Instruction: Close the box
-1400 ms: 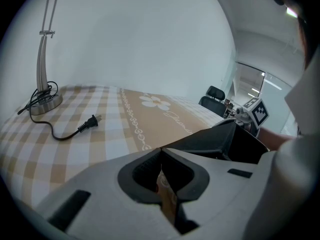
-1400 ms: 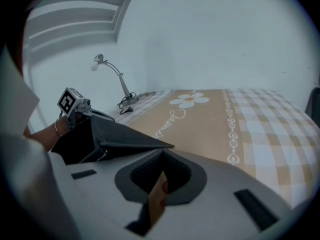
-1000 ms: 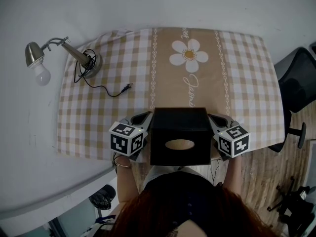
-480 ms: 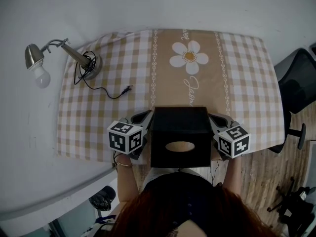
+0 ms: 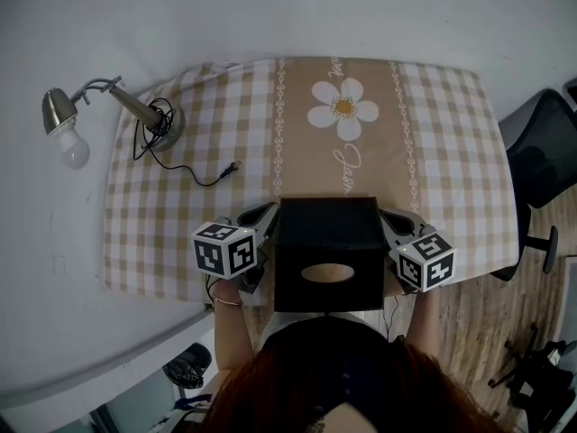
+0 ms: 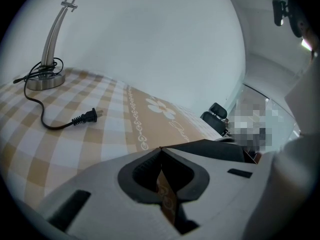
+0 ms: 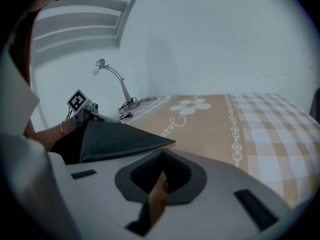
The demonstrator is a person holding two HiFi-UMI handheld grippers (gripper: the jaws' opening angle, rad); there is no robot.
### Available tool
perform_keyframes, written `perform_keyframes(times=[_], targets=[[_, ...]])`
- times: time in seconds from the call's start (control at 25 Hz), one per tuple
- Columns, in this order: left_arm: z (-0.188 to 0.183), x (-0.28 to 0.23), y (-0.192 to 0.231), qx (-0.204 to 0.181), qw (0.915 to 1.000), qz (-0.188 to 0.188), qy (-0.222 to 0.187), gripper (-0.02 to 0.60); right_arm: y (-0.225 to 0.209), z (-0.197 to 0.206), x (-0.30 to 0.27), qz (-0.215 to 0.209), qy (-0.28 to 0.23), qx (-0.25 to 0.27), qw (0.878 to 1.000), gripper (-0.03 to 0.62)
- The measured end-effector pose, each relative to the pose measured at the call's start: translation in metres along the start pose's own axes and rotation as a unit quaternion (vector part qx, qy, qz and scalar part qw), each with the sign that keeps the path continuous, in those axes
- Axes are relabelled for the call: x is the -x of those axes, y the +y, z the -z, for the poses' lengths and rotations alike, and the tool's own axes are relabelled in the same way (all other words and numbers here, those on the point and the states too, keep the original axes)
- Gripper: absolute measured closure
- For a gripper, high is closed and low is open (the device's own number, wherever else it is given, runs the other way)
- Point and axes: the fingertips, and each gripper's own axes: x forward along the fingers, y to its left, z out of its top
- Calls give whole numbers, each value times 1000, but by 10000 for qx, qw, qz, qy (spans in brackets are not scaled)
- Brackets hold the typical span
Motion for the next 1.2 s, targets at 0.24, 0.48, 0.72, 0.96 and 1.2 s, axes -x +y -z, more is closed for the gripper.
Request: perform_keyframes(times=[0.24,0.48,0.72,0.96,1.2], targets=[[-10,1,-1,94,9998,57,-174,554,-5,-7,0,76,-107,-25,9999,577],[-22,4,-4,12,9994,-4,-339,554,-9,-17,4,121,-224,-43,9997,577],[-31,8,-6,80,9986,27,-530,554,-9,-23,6,150,-298,4,9994,577],[-43,15,-12,109,9968,97,-783,555,-7,-34,12,183,-429,12,9989,577],[-52,22,-18,-135,9957,-15,-920,555,-6,-41,18,291,-500,144,9982,577]])
